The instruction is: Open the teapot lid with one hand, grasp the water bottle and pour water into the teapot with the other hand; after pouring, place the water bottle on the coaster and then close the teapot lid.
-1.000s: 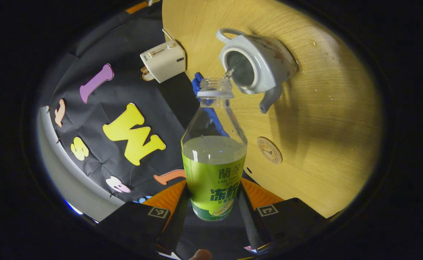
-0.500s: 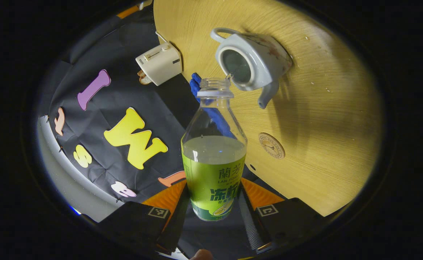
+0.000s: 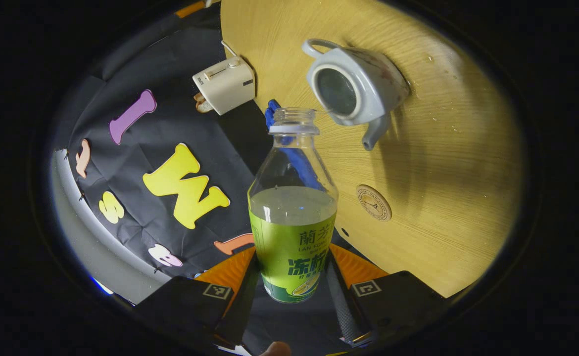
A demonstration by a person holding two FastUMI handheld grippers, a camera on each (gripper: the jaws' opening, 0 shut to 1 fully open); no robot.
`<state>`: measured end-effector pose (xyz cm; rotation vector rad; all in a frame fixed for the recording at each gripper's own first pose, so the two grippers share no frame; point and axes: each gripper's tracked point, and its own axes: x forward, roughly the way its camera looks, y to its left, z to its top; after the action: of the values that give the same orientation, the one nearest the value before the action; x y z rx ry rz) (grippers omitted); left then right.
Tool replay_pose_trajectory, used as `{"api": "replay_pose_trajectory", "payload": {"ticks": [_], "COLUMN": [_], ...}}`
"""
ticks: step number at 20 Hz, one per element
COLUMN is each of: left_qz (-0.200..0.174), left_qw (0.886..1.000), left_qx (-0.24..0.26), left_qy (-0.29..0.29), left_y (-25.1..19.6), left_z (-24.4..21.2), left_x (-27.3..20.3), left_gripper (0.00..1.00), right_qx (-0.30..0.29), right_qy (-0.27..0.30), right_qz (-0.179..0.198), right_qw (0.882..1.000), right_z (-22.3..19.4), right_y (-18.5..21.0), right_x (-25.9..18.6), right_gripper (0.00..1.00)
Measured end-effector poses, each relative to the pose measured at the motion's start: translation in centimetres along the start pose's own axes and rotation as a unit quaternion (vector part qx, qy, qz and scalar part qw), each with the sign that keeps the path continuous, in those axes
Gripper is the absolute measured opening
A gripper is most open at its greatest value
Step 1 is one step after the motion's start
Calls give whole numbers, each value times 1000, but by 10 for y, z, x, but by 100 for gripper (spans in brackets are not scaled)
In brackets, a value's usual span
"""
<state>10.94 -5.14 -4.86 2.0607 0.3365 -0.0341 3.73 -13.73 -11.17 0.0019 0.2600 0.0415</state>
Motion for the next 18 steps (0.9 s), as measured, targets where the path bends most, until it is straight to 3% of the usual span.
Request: {"api": "replay_pose_trajectory", "payload": {"ticks": [3,6,8,10,12,13,15,18], "left_qz": [-4,-10,-34,-52,-54,-60,-77,-84], "left_qw": [999,994,983,961,927,901,840,753], "left_qx": [-35,-103,-175,-268,-368,-427,-535,-650], "left_qy": [-9,-19,-34,-42,-45,-43,-48,-61], "left_y": [-6,-20,-36,-49,-53,-56,-58,-59], "left_z": [1,-1,-1,-8,-19,-24,-28,-31], "left_x": [0,-2,-4,-6,-6,-6,-6,-7], "left_gripper": [73,73,73,73,73,74,74,73], "right_qx": [1,-1,-1,3,5,9,7,-1], "right_qy": [-1,-3,-2,-3,-4,-3,0,-2], "right_qz": [-1,-5,-8,-11,-13,-11,-11,-9], "right_qw": [1000,1000,1000,1000,1000,1000,1000,1000], "right_z": [2,4,6,10,13,14,15,20], "right_y": [2,3,3,4,7,11,17,27], "right_x": [-2,-7,-7,-9,-10,-11,-11,-14], "right_gripper": [0,0,0,0,0,0,0,0]}}
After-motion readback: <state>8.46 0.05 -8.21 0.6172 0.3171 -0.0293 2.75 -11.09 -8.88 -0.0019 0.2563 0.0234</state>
